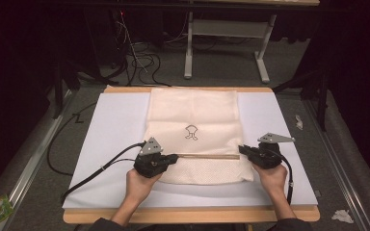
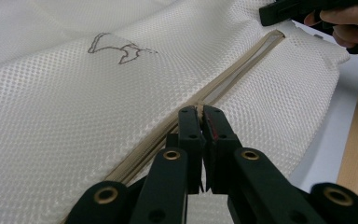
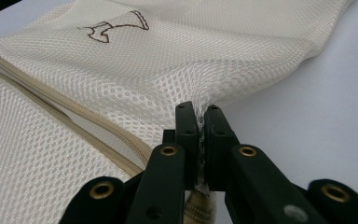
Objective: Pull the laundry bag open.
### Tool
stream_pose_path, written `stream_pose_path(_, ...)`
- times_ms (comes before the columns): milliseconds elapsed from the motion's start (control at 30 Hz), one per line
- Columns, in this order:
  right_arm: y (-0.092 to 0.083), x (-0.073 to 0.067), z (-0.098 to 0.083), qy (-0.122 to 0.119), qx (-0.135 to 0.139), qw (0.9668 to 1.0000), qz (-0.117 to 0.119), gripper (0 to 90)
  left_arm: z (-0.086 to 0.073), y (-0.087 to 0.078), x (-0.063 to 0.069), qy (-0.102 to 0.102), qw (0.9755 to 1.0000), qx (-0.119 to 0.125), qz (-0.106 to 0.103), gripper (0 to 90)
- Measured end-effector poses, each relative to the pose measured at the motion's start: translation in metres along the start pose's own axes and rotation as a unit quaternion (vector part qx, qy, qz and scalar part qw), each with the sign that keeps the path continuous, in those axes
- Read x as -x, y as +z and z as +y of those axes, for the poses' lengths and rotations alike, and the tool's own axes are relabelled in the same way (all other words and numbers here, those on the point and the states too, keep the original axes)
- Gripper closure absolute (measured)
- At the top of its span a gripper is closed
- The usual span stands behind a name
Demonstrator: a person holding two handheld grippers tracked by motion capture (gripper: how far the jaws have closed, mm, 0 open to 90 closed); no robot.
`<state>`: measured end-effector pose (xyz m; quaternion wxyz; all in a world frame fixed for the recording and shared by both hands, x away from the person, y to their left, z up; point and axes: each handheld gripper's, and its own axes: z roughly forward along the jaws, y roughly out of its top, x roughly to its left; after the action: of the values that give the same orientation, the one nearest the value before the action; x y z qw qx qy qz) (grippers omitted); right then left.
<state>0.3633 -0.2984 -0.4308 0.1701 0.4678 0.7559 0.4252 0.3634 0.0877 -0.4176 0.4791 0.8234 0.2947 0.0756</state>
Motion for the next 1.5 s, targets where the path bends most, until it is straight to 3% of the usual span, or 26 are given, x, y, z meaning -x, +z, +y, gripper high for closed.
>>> stream_pose_path(500,0.001,0.0,-0.001,0.003,-0.003,1.0,-0.002,87.9,-0.007,-0.013,-0.01,-0.013,0.9999,0.009,0.005,87.1)
stream_pose_path(700,0.001,-0.003,0.0,0.0,-0.008,1.0,-0.001,87.9,-0.008,-0.017,-0.01,-0.01,0.9999,0.009,0.008,87.1)
stream_pose_path(1200,-0.003,0.002,-0.001,0.003,0.004,1.0,-0.006,87.9,-0.01,-0.021,-0.013,-0.019,0.9997,0.012,0.007,87.2)
stream_pose_path(1500,-0.003,0.004,-0.002,0.007,0.004,0.9999,-0.007,87.9,-0.012,-0.032,-0.019,-0.026,0.9995,0.015,0.013,87.2)
